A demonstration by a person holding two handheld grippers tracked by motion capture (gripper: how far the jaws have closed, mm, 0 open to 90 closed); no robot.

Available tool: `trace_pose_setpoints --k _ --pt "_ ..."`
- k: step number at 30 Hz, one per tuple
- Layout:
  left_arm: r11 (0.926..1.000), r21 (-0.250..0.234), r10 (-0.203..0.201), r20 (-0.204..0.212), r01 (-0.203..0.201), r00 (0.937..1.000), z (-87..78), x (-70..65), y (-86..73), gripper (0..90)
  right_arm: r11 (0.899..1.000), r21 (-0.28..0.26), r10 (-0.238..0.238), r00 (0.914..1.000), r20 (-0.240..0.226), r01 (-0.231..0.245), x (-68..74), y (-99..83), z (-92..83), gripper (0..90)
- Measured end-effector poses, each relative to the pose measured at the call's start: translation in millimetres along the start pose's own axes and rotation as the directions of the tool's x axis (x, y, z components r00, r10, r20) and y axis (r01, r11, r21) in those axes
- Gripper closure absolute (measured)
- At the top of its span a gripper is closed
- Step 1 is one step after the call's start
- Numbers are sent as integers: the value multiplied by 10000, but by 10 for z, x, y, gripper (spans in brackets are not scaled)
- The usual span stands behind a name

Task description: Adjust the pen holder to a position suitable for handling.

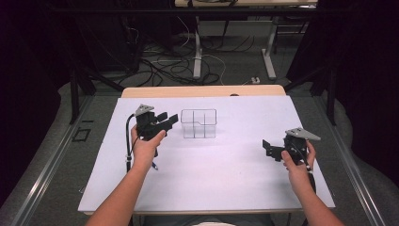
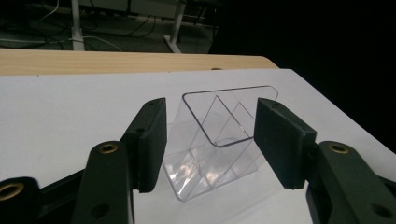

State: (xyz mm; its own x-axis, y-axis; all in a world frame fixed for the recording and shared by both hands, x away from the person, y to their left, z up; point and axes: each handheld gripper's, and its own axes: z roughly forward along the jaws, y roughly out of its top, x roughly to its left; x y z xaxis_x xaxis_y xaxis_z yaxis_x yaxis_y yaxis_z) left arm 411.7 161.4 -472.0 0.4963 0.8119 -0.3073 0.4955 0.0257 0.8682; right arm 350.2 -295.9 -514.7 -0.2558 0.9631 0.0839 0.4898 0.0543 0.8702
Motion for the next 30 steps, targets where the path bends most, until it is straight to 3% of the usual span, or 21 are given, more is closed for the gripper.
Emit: trace_pose_setpoints --k 8,10,16,19,20,21,25,26,30 --pt "9983 -300 506 -87 -509 9987 -197 -26 -48 335 9999 112 -58 10000 -25 59 6 5 -10 1" --pt "9949 -492 861 -314 -876 9958 -242 -14 -58 306 9999 97 -64 10000 -30 65 5 5 -11 1" --pt "9884 -484 1423 -400 -1441 9890 -402 -15 -100 280 10000 82 -49 10000 -62 49 3 6 -15 1" --pt "9935 -465 1029 -162 -1035 9946 -509 -1 -133 284 9998 -187 -33 10000 33 34 7 0 11 1" --pt "9948 -453 912 -136 -917 9957 -529 1 -145 283 9996 259 -113 9999 -13 113 1 14 -24 1" --pt "9960 -308 836 -230 -843 9962 -579 18 -174 271 9999 48 -117 9999 -65 118 3 9 -5 1" --pt "9972 -288 681 -338 -691 9971 -649 65 -211 211 10000 20 -94 10000 -8 94 24 12 -7 1" --pt "9981 -273 538 -359 -548 9979 -670 83 -216 147 9998 48 -170 9998 -50 170 23 13 -6 1" --pt "9993 -384 -29 -525 9 9986 -763 160 -238 115 9999 66 -146 9999 -76 147 27 7 -3 1"
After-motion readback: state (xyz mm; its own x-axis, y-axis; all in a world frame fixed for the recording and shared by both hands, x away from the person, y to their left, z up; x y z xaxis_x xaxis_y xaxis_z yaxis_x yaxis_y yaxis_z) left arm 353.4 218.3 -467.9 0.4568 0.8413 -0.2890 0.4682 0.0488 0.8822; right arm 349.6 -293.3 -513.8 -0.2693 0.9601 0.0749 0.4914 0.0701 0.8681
